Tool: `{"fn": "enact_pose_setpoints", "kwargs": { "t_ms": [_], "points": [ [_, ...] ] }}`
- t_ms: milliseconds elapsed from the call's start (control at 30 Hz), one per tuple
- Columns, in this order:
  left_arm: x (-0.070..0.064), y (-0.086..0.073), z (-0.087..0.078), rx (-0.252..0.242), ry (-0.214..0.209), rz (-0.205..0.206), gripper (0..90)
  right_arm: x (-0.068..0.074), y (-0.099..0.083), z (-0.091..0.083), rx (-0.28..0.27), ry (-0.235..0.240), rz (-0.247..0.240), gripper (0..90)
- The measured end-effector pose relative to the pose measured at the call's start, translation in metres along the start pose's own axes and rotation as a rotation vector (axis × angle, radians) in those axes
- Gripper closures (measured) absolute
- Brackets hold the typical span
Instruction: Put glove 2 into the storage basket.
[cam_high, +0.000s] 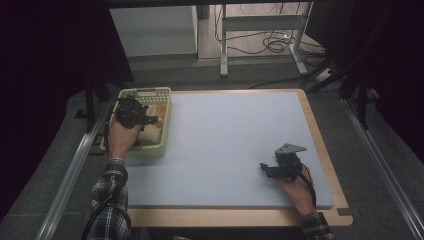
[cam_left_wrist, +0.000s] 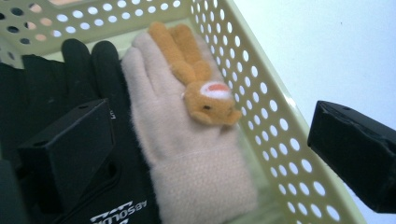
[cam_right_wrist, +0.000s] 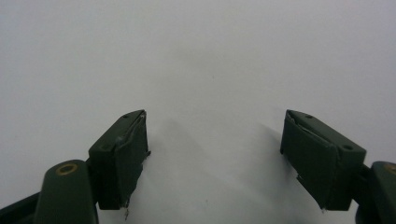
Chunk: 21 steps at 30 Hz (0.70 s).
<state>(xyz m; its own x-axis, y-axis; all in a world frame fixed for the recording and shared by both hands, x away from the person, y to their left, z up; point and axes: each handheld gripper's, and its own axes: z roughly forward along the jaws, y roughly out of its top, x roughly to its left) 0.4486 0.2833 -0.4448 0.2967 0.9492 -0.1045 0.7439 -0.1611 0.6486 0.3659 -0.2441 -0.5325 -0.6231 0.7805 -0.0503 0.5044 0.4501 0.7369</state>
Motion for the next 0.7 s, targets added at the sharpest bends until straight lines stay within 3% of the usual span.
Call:
{"fn": "enact_pose_setpoints", "kwargs": {
  "t_ms": [233, 500, 700],
  "points": [
    [0.004, -0.009, -0.014, -0.051, -0.011, 0.017, 0.0, 0.000, 0.000, 0.000, 0.000, 0.000, 0.000, 22.7],
    [-0.003, -0.017, -0.025, -0.079, -0.028, 0.059, 0.0, 0.000, 0.000, 0.000, 0.000, 0.000, 0.000, 22.7],
    [-0.008, -0.022, -0.030, -0.112, -0.041, 0.066, 0.0, 0.000, 0.000, 0.000, 0.002, -0.001, -0.001, 22.7]
  ]
}}
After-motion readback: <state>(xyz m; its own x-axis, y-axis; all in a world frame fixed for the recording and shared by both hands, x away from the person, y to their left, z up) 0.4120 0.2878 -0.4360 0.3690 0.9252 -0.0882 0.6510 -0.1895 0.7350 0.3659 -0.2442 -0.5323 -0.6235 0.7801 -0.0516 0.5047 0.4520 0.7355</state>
